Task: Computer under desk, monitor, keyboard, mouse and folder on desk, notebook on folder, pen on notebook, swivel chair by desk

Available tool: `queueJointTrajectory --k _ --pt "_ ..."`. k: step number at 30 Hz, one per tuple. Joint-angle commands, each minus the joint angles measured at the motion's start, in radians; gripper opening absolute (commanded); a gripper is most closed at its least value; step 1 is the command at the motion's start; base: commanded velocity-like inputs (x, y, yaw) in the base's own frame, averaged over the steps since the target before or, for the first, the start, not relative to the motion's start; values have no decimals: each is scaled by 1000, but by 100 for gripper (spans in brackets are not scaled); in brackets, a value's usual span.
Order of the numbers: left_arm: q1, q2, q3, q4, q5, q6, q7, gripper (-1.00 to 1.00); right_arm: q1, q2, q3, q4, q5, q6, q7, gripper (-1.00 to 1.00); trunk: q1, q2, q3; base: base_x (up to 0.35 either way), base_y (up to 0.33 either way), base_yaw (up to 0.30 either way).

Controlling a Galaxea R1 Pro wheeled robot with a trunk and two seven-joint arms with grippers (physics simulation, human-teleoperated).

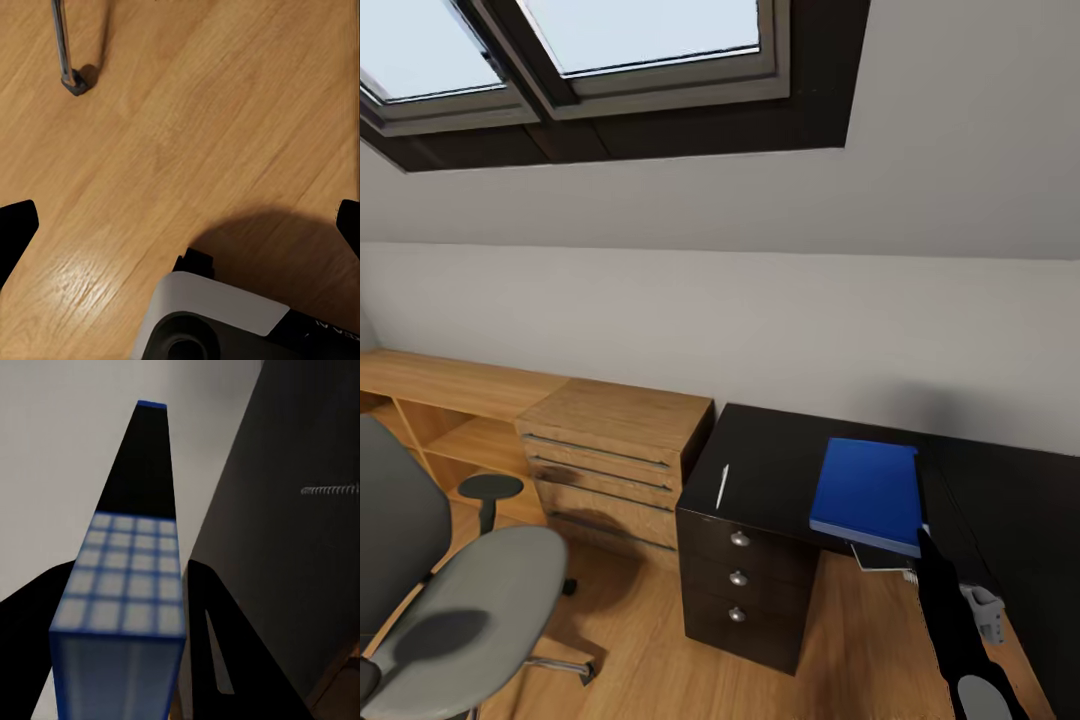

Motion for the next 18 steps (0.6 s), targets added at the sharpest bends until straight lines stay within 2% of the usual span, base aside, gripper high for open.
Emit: queueJointTrajectory --k 1,9,18 --pt "0 0 2 -2 5 5 2 100 -1 1 -1 0 -10 -1 2 -100 0 -1 -2 0 0 -266" --pt "0 -1 2 -2 5 5 1 100 0 1 -18 0 -10 -1 2 -100 0 -1 -5 0 0 -266" --pt "0 -1 2 -2 5 5 1 100 0 0 -21 0 -10 -1 2 -100 0 -1 -9 0 0 -266"
